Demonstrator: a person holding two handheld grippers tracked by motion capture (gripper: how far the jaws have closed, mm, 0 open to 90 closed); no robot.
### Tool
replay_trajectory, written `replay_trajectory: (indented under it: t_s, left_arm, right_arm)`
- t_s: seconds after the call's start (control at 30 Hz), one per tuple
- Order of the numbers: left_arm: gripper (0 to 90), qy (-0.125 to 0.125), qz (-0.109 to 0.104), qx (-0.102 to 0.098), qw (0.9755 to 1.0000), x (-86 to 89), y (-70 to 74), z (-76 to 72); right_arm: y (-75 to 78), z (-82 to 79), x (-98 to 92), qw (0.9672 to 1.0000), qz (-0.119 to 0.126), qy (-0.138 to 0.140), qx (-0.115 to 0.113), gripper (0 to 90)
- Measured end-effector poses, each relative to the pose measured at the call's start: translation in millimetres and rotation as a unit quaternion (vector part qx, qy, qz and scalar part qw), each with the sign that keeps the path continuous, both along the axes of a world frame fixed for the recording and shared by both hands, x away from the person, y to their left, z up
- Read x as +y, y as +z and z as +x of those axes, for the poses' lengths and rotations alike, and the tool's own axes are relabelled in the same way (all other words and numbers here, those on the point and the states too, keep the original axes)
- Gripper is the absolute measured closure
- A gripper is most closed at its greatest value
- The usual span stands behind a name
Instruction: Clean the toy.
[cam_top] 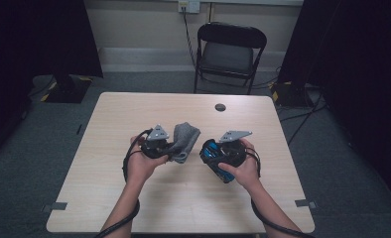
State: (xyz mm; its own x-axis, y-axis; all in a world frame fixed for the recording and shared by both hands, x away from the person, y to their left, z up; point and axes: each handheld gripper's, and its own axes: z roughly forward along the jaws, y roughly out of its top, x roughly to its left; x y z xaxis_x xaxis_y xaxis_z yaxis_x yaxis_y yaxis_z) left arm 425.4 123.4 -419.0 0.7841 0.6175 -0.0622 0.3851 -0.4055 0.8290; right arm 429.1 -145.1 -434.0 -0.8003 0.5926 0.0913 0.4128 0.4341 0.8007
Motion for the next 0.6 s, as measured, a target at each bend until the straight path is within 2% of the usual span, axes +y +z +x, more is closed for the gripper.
replay_trajectory:
  t_s: [0.23,0.5,0.6]
  left_arm:
    - [75.5,-0.030,0.001,0.008,0.9995,-21.7,-3.7,2.6]
    - [75.5,-0.040,0.006,0.008,0.9991,-24.9,-5.8,1.1]
    - [75.5,-0.042,-0.005,0.010,0.9990,-24.4,-5.5,-0.4]
  right_arm:
    - [-2.1,-4.2,8.0,0.9999,-0.008,0.014,0.001,25.4]
    - [-5.9,-1.7,5.4,0.9998,-0.014,0.010,0.005,25.4]
    - [-7.1,-0.4,4.8,0.9998,-0.018,0.007,0.004,25.4]
